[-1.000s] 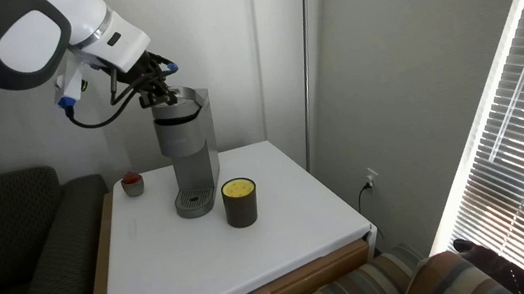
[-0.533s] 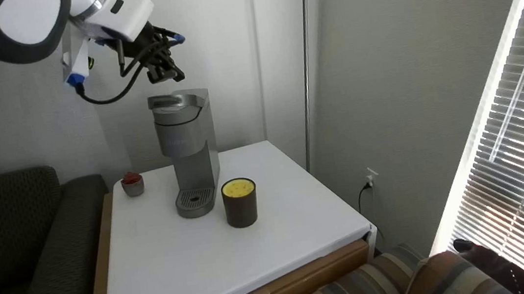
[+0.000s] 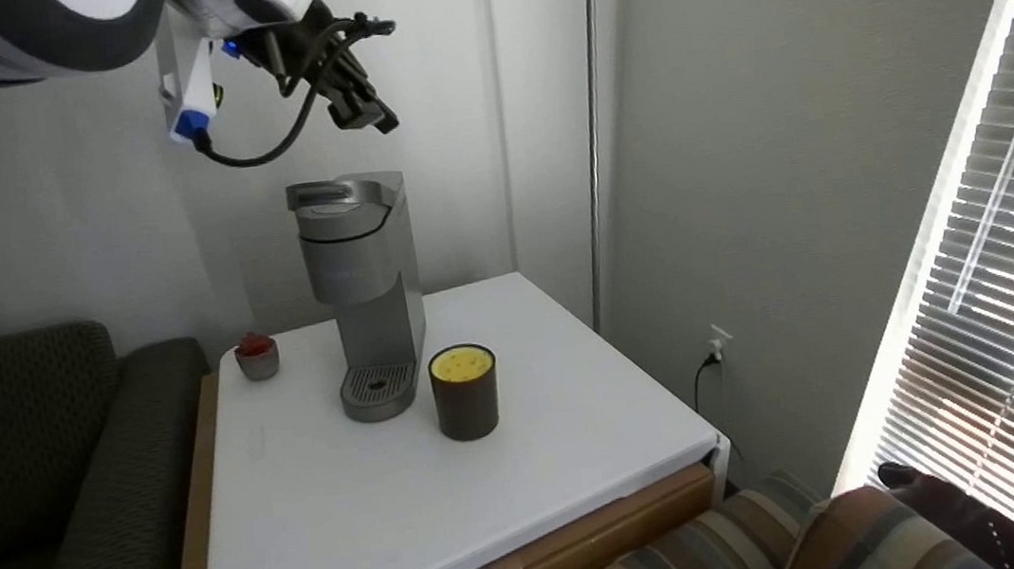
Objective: Open the coffee maker
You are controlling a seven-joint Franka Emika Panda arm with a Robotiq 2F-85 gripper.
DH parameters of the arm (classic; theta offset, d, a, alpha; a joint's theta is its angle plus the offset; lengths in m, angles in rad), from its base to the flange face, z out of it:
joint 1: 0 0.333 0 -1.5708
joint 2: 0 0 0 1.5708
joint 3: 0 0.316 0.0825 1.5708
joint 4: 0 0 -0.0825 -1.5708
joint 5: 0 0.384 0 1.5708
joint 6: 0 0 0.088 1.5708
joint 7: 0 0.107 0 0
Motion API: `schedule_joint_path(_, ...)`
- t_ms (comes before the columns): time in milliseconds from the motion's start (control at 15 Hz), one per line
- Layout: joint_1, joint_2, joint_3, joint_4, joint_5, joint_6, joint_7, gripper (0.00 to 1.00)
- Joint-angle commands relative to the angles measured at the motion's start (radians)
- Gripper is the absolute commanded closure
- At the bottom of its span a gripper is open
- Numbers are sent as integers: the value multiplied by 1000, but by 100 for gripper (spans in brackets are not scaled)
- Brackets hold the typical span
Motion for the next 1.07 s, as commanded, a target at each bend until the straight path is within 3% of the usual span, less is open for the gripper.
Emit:
schedule_joint_path(0, 167, -17, -276, 12, -223, -169, 154, 100)
schedule_joint_path(67, 192, -19, -306, 17, -282, -218, 204, 100)
schedule_joint_path(133, 187, -35, -273, 3, -271, -259, 211, 100)
schedule_joint_path(467, 183, -53, -107, -13, -28, -379, 97, 100)
schedule_joint_path(600, 200, -37, -100, 13, -43, -453, 120, 100)
schedule_joint_path(667, 116, -39, -8, 17, -71, -477, 135, 100)
schedule_joint_path(1000, 47, -33, 81, 27, -50, -496, 120, 100)
